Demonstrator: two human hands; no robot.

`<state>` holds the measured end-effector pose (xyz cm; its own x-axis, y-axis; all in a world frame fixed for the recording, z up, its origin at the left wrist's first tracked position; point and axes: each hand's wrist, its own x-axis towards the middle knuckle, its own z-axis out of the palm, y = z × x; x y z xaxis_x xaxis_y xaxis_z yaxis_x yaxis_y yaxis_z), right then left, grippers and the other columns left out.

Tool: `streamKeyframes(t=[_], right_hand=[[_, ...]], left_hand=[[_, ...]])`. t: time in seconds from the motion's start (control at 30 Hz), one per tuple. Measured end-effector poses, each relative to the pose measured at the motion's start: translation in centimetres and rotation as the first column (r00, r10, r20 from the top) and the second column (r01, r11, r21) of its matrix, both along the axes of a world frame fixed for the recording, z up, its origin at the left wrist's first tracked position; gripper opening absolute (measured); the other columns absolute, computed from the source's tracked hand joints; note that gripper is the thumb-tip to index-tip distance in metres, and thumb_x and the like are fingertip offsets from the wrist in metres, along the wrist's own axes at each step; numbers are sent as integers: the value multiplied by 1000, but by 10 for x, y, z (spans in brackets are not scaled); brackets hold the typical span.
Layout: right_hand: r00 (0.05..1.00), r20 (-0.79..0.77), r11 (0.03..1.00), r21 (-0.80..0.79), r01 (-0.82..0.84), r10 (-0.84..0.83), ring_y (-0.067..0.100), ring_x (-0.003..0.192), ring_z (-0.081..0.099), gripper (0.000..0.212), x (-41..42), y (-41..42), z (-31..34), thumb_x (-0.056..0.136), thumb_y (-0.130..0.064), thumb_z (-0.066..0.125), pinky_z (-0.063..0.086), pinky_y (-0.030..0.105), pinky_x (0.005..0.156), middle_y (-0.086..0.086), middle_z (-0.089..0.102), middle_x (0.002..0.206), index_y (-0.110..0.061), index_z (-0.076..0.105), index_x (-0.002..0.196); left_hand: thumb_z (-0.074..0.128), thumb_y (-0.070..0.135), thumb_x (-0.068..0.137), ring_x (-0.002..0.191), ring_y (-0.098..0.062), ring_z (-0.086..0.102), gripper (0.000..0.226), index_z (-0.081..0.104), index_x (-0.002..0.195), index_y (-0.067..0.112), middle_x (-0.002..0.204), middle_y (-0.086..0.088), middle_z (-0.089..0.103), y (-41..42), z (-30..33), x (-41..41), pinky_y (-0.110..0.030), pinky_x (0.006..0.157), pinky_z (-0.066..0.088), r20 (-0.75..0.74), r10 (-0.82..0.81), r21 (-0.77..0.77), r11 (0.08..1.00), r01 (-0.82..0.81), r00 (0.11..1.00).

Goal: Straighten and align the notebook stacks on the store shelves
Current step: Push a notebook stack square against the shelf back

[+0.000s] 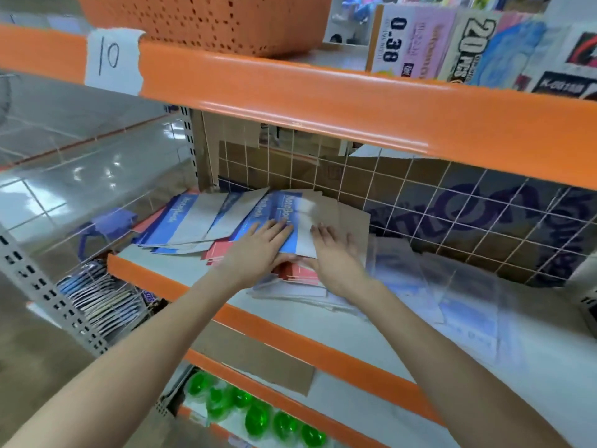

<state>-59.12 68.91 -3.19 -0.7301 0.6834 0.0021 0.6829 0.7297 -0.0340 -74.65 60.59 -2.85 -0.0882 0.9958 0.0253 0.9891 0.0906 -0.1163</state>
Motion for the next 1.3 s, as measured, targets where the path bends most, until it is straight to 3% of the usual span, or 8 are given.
streamKeyframes(t=[0.2,0.4,0.53,0.63,0.77,0.97,1.13,1.3], right_hand=[[995,-11,995,29,95,-94,18,146,8,61,8,-33,-1,102,-20,36,11,42,115,5,6,159,-9,2,151],[985,-22,984,42,173,-172,20,147,0,68,29,-88,-3,95,0,34,3,44,116,8,-4,160,-8,-4,151],[976,-37,974,60,219,-217,19,147,0,74,56,-125,-14,91,5,37,3,43,118,7,-5,160,-8,-6,150],[965,-54,963,79,259,-256,19,147,1,75,83,-152,-23,92,2,41,3,41,117,8,-5,160,-8,-5,150],[935,-94,936,58,347,-341,16,147,3,75,127,-180,-34,93,-3,42,5,37,116,7,-3,160,-9,-4,151],[872,-160,877,64,477,-463,14,147,4,74,218,-194,-36,92,-2,40,3,36,117,4,-1,160,-11,-3,151],[820,-215,831,59,554,-531,14,147,5,73,311,-190,-40,92,-1,40,4,36,116,4,1,160,-13,-1,152],[791,-169,793,72,605,-588,14,147,4,73,423,-185,-42,93,-1,38,4,39,117,3,0,160,-16,-3,152]], left_hand=[[22,51,98,146,-20,5,66,3,151,17,159,-4,3,-20,-1,7,-37,116,2,-83,-63,34,997,66,995],[32,2,95,146,-21,2,67,-3,151,17,159,-5,-2,-58,-7,28,-39,116,3,-102,-96,92,990,106,990],[32,2,93,146,-21,3,68,0,151,18,159,-5,-2,-85,-17,51,-39,116,3,-126,-136,126,980,152,983],[31,3,87,137,-31,34,58,36,144,12,151,-14,31,-110,-18,78,-46,110,27,-145,-249,280,918,281,958],[50,-2,66,95,-34,68,46,73,105,10,110,-15,69,-129,-16,122,-53,73,54,-191,-352,381,834,400,916],[90,3,46,97,-32,67,66,71,109,11,113,-13,68,-122,-13,209,-48,77,55,-178,-478,351,785,510,860],[89,2,45,102,-32,66,70,69,112,12,116,-12,67,-107,-15,302,-52,80,52,-161,-533,390,739,550,831],[61,5,85,138,-25,32,68,34,145,23,151,-4,33,-91,-26,412,-49,113,20,-123,-546,344,760,552,829]])
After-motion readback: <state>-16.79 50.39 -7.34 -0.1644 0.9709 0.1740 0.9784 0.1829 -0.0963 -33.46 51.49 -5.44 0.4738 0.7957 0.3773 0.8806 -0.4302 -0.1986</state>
